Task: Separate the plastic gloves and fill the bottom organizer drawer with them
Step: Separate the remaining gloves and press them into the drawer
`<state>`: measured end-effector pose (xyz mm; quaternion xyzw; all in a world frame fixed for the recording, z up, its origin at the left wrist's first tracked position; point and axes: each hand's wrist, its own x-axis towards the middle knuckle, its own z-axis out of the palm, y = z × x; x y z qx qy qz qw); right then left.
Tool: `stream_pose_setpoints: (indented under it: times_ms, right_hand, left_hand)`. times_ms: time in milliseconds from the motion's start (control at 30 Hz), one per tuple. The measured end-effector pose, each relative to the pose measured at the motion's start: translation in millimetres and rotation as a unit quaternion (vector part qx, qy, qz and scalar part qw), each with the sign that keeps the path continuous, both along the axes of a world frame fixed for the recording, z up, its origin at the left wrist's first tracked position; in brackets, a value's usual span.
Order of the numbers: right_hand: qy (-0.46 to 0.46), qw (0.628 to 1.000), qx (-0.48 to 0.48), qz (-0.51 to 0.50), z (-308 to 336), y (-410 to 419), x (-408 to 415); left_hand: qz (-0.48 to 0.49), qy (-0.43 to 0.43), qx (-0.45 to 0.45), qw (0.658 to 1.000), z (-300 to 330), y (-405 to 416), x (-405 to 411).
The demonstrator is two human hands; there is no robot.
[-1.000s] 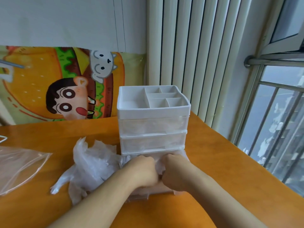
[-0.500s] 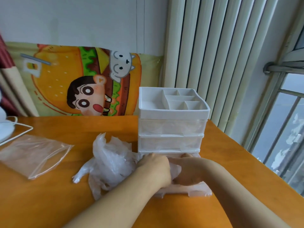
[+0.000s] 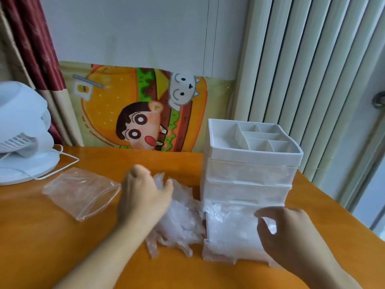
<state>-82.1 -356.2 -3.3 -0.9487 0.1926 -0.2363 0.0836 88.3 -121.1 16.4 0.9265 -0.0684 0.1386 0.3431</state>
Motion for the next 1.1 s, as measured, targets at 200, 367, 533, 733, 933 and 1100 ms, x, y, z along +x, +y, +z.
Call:
stream_pose_setpoints:
  times_ms: [200, 367, 533, 733, 933, 1100]
  right_hand:
    - [-0.1, 0.995, -0.01, 0.022, 2.0, 22.8, 9.2]
    - [-0.156, 0.986, 0.032, 0.056, 13.9, 45.4, 15.7]
    - [-0.172, 0.956, 0.199, 0.127, 27.5, 97.5, 42.4]
    - [0.007, 0.85, 0.468, 0.24, 22.3, 165.0, 86.7]
    - [-0.007, 0.791, 0.562, 0.243, 3.7, 181.9, 110.8]
    - [-0.071, 0.849, 0.491, 0.179, 0.9, 175.3, 108.6]
  left_hand:
    - [-0.006, 0.19, -0.083, 0.978, -25.7, 11.7, 37.2]
    - [-0.053, 0.175, -0.293, 0.938, -20.9, 45.2, 37.5]
    - [-0.15, 0.171, -0.431, 0.873, -9.4, 97.6, 22.3]
    - [-0.259, 0.248, -0.496, 0.79, -12.2, 126.8, 2.7]
    - [-0.29, 0.223, -0.38, 0.85, -9.9, 135.9, -4.9]
    - [-0.196, 0.152, -0.293, 0.923, -18.9, 139.2, 8.3]
